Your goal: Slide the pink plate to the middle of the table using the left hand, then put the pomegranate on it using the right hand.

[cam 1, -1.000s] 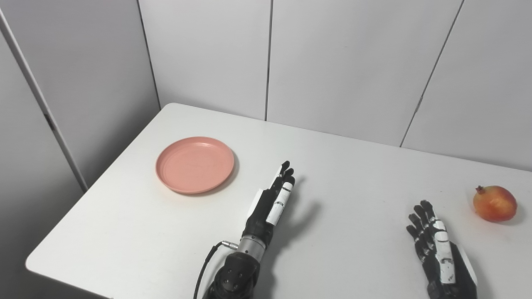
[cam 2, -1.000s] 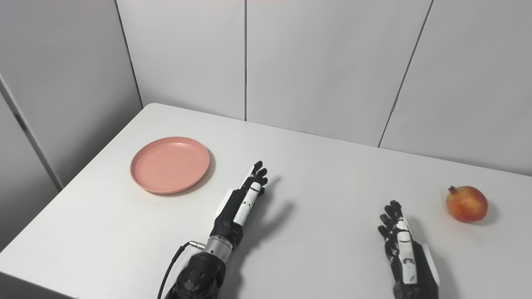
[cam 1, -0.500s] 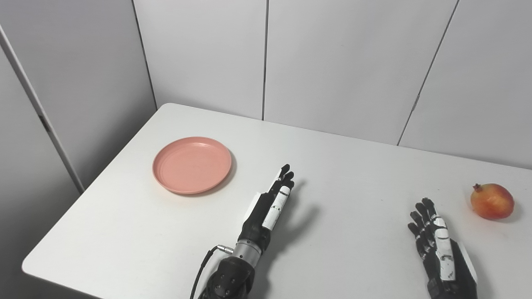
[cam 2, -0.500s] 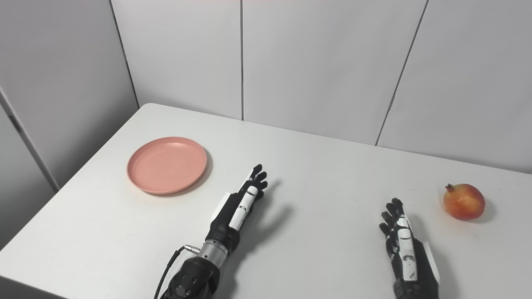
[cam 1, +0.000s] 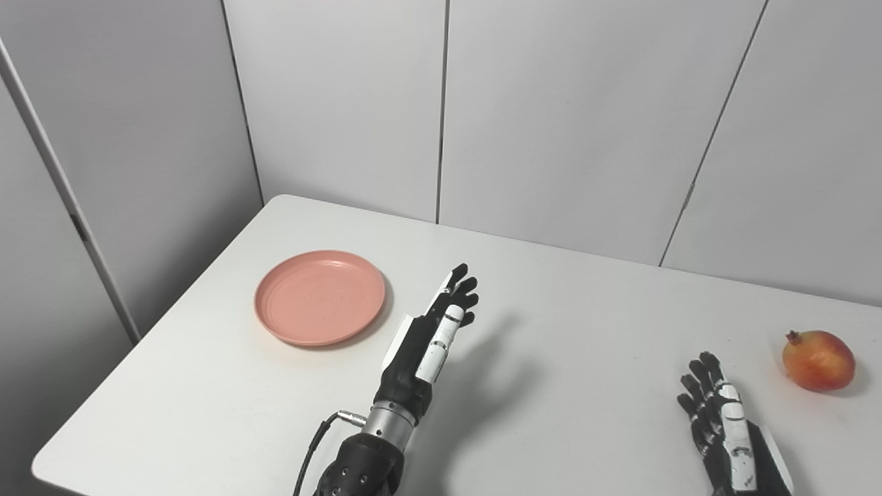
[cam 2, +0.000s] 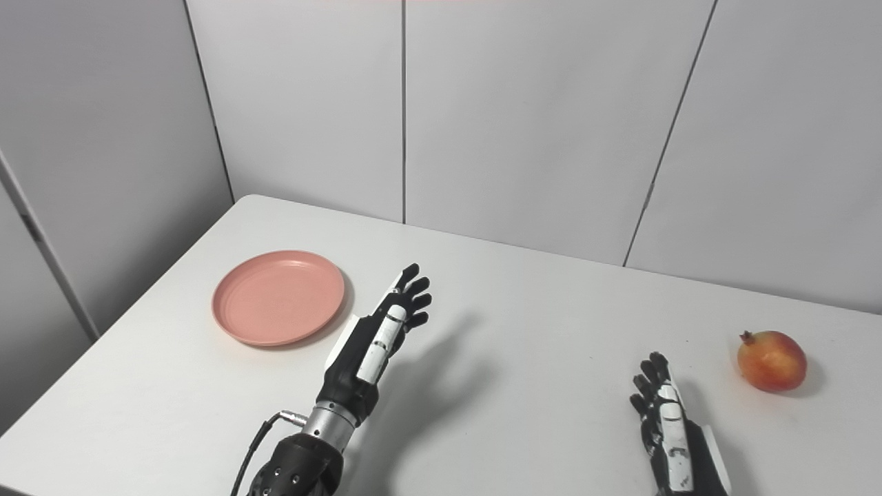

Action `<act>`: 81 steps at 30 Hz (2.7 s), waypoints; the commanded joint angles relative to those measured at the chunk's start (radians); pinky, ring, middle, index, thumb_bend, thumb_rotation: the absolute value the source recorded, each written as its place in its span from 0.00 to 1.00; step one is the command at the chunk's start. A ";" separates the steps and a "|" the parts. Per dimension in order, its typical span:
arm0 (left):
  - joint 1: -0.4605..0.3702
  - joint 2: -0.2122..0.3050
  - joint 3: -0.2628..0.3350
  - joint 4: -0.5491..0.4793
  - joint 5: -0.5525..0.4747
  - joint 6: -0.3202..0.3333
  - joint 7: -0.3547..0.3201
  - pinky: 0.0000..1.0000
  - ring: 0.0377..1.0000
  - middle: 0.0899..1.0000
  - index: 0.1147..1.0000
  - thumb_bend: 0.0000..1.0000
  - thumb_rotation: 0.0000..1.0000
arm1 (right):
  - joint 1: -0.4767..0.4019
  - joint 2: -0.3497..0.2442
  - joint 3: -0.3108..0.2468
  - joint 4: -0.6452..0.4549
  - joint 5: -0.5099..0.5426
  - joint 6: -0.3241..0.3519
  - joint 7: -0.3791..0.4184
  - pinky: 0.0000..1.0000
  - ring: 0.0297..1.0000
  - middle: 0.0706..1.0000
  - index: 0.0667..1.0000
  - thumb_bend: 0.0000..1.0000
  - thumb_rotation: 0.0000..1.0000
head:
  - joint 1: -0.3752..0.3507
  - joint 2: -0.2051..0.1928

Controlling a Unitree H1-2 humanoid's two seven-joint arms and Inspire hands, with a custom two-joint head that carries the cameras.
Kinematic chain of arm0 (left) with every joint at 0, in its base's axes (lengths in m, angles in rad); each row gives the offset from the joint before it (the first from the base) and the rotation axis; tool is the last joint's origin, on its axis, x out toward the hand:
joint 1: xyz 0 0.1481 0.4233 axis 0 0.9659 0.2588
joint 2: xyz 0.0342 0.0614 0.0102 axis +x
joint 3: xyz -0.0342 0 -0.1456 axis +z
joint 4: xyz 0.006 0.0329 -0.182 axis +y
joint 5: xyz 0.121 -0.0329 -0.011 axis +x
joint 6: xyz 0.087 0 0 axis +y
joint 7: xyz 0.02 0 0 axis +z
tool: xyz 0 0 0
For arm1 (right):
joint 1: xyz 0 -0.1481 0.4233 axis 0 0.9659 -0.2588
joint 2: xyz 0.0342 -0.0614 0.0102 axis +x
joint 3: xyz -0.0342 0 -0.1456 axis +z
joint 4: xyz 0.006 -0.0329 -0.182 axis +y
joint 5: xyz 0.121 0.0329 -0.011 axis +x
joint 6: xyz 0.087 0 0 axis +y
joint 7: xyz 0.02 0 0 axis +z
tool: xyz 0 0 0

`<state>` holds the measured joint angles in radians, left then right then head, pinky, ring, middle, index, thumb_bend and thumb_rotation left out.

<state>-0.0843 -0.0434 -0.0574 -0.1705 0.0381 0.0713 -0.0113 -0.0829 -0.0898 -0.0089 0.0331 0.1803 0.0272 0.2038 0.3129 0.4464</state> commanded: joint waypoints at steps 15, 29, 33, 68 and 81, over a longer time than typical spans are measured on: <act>-0.147 0.083 0.121 -0.127 -0.082 0.047 -0.008 0.94 0.94 0.95 0.94 0.46 1.00 | 0.001 0.010 0.003 0.035 0.001 -0.047 0.004 1.00 1.00 1.00 1.00 0.30 1.00 | 0.020 0.000; -0.203 0.181 0.263 -0.085 -0.135 0.048 0.025 0.94 0.94 0.94 0.93 0.50 1.00 | 0.004 0.007 0.004 0.021 0.000 -0.029 0.004 1.00 1.00 1.00 1.00 0.29 1.00 | 0.025 0.004; -0.227 0.212 0.300 -0.085 -0.136 0.059 0.043 0.97 0.96 0.96 0.96 0.42 1.00 | 0.004 0.003 0.003 0.021 -0.002 -0.027 0.003 1.00 1.00 1.00 1.00 0.29 1.00 | 0.029 0.007; -0.268 0.385 0.520 0.131 -0.383 0.072 0.047 0.96 0.94 0.94 0.92 0.41 1.00 | 0.009 -0.011 0.001 0.001 0.014 -0.001 0.004 1.00 1.00 1.00 1.00 0.30 1.00 | 0.055 0.022; -0.248 0.413 0.555 0.215 -0.450 0.076 0.015 1.00 0.97 0.96 0.94 0.38 1.00 | 0.013 -0.017 0.006 -0.013 0.010 0.007 0.002 1.00 1.00 1.00 1.00 0.31 1.00 | 0.055 0.028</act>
<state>-0.3092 0.3388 0.4937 0.0559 -0.3950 0.1757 0.0208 -0.0773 -0.1050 -0.0031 0.0209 0.1856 0.0273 0.2015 0.3681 0.4740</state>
